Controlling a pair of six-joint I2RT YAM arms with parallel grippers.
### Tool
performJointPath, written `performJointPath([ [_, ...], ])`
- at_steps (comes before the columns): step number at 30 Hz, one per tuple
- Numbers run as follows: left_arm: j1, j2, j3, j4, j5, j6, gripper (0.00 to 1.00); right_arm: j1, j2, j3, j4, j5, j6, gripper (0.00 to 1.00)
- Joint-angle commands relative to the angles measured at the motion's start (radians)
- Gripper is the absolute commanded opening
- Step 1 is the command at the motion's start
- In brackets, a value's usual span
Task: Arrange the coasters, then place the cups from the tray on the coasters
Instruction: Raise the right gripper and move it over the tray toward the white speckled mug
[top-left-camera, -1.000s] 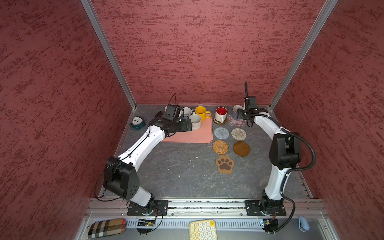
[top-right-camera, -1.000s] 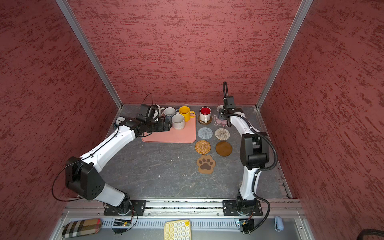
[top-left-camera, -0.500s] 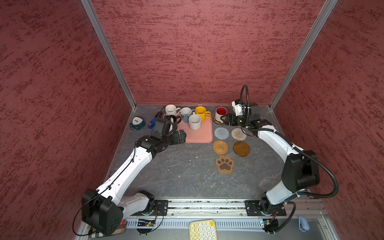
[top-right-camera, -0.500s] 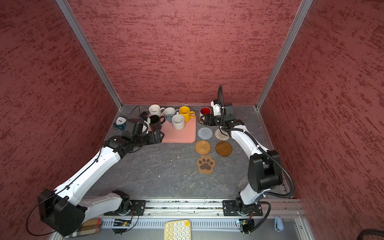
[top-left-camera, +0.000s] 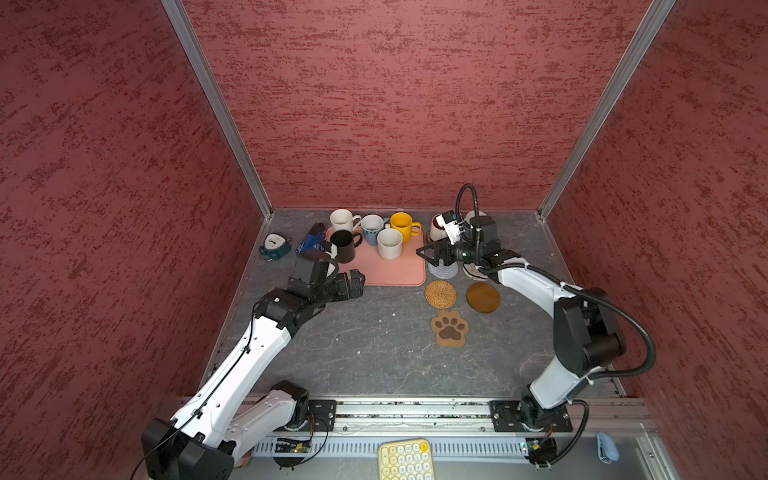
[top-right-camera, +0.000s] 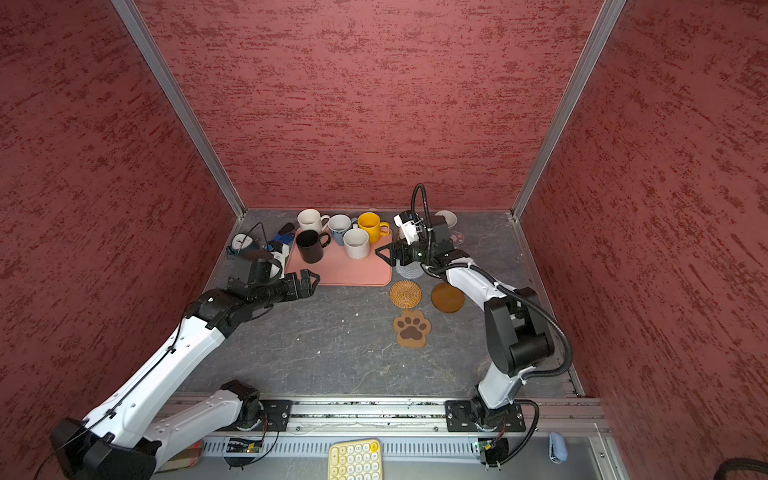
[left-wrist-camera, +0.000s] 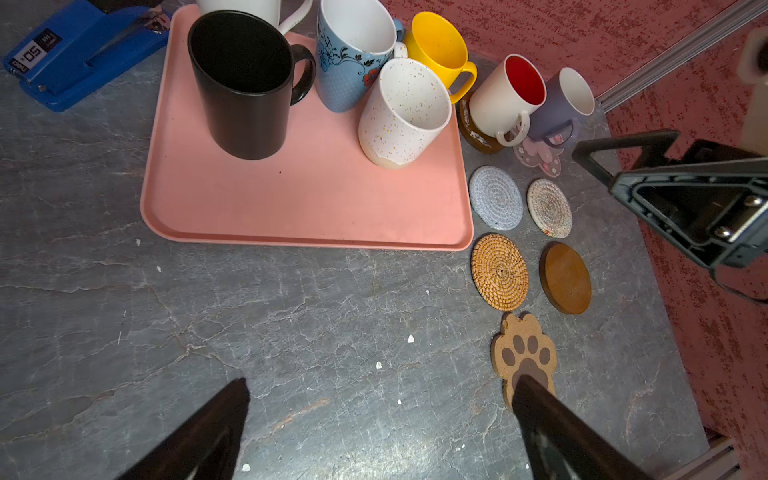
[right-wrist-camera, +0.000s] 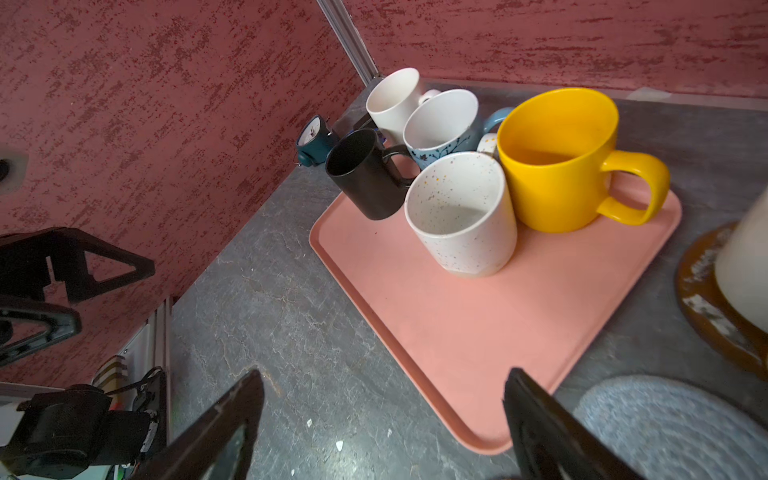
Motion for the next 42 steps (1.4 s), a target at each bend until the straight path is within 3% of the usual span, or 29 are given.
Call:
performJointPath([
  [1, 0.012, -0.007, 0.008, -0.02, -0.001, -0.002, 1.0, -0.002, 0.082, 0.064, 0.092, -0.091, 0.014, 0.93],
  [22, 0.062, 0.044, 0.002, -0.017, 0.033, 0.029, 1.0, 0.024, 0.44, 0.398, 0.075, -0.126, 0.07, 0.96],
  [42, 0.072, 0.06, 0.012, -0.028, 0.037, 0.037, 1.0, 0.041, 0.614, 0.599, 0.072, -0.153, 0.096, 0.96],
])
